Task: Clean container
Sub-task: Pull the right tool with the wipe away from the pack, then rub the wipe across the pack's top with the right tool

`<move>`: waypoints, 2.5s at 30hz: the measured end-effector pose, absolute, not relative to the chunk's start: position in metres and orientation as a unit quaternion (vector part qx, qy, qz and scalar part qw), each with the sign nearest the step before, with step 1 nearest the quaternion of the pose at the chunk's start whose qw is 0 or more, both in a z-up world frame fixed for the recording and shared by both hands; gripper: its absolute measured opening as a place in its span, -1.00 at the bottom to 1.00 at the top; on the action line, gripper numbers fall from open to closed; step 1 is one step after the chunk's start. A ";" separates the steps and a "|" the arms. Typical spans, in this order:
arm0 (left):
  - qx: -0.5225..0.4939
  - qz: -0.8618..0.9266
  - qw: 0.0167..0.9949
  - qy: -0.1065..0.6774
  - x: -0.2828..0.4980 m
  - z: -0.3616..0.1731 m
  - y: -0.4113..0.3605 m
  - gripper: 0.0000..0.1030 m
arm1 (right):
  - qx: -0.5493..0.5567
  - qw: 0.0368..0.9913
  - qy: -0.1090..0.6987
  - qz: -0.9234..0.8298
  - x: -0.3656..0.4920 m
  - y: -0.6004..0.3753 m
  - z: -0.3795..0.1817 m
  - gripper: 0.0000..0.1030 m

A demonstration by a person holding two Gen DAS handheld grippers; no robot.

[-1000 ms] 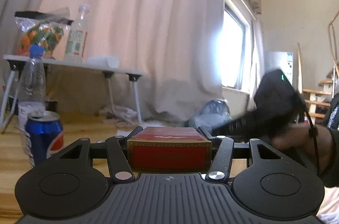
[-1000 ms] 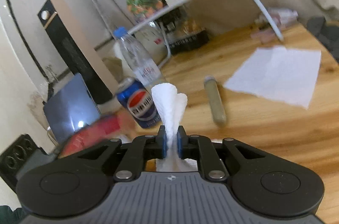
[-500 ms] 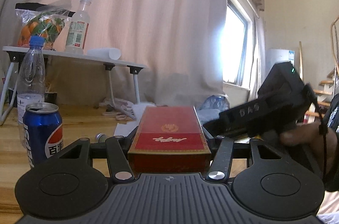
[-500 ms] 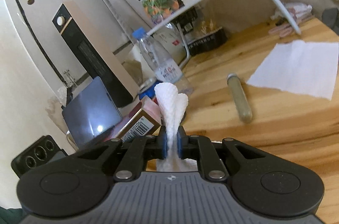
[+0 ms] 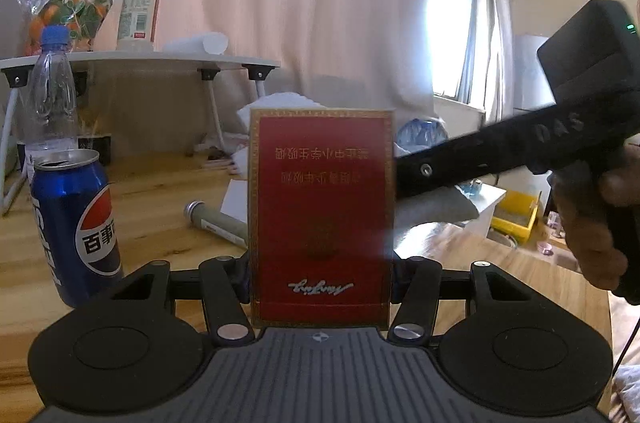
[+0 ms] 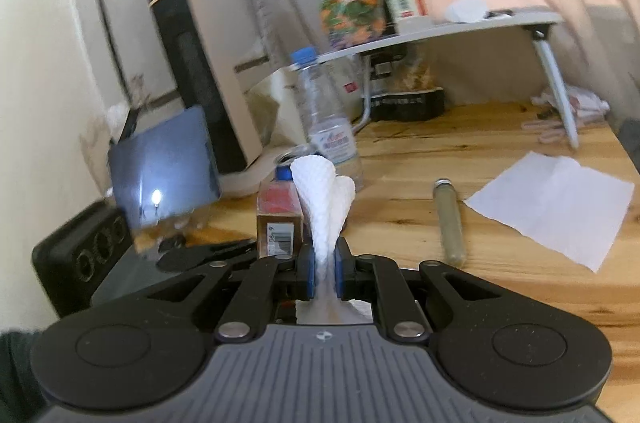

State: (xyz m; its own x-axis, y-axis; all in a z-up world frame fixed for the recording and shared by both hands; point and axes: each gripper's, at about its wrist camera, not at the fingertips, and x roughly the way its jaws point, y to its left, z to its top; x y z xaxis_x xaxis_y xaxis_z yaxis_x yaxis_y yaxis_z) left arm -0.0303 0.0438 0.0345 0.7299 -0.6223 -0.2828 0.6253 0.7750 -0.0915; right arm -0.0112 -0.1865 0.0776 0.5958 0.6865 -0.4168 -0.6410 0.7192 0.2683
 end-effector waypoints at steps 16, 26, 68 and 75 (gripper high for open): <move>0.030 -0.281 0.932 0.229 -0.009 0.028 0.043 0.09 | -0.016 0.909 0.217 0.357 -0.030 -0.180 0.101 -0.71; 0.046 -0.290 0.926 0.239 -0.012 0.028 0.036 0.09 | 0.022 0.870 0.262 0.417 0.002 -0.140 0.118 -0.71; 0.023 -0.294 0.923 0.249 -0.008 0.037 0.032 0.09 | -0.036 0.878 0.269 0.394 -0.015 -0.144 0.108 -0.69; 0.015 -0.291 0.923 0.251 -0.004 0.039 0.036 0.09 | -0.041 0.877 0.274 0.392 -0.027 -0.152 0.107 -0.69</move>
State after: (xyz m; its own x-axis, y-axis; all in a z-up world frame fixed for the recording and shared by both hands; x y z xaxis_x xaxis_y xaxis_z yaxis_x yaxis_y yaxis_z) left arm -0.0044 0.0357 0.0391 0.7052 -0.5297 -0.4712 0.5443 0.8304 -0.1188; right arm -0.0266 -0.1523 0.1069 0.5426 0.6655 -0.5125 -0.7100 0.6895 0.1436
